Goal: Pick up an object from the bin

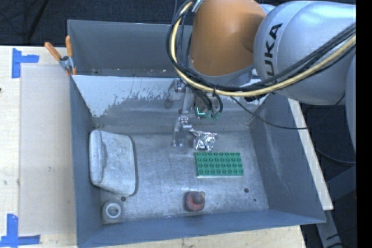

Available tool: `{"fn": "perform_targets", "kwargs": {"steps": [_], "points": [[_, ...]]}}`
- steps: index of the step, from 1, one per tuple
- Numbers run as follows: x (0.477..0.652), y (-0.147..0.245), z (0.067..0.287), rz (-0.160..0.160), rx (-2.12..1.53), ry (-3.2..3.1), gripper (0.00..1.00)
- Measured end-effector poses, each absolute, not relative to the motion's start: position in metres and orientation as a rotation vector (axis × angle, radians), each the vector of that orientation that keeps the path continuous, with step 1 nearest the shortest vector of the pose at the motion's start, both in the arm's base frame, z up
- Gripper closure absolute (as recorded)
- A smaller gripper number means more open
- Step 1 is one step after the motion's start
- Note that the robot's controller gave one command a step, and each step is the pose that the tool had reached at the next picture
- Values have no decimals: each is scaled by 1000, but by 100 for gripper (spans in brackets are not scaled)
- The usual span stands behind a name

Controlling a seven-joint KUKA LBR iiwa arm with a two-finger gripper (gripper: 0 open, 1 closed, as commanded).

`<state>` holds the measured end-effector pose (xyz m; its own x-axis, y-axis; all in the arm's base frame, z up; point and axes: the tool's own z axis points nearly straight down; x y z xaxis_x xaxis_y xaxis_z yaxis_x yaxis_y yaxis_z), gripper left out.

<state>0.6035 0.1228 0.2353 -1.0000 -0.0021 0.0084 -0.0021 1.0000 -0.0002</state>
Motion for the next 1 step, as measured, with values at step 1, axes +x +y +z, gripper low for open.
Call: {"fn": "perform_targets", "kwargs": {"steps": [1], "points": [[590, 53, 99, 3, -41, -3132, 0]]}}
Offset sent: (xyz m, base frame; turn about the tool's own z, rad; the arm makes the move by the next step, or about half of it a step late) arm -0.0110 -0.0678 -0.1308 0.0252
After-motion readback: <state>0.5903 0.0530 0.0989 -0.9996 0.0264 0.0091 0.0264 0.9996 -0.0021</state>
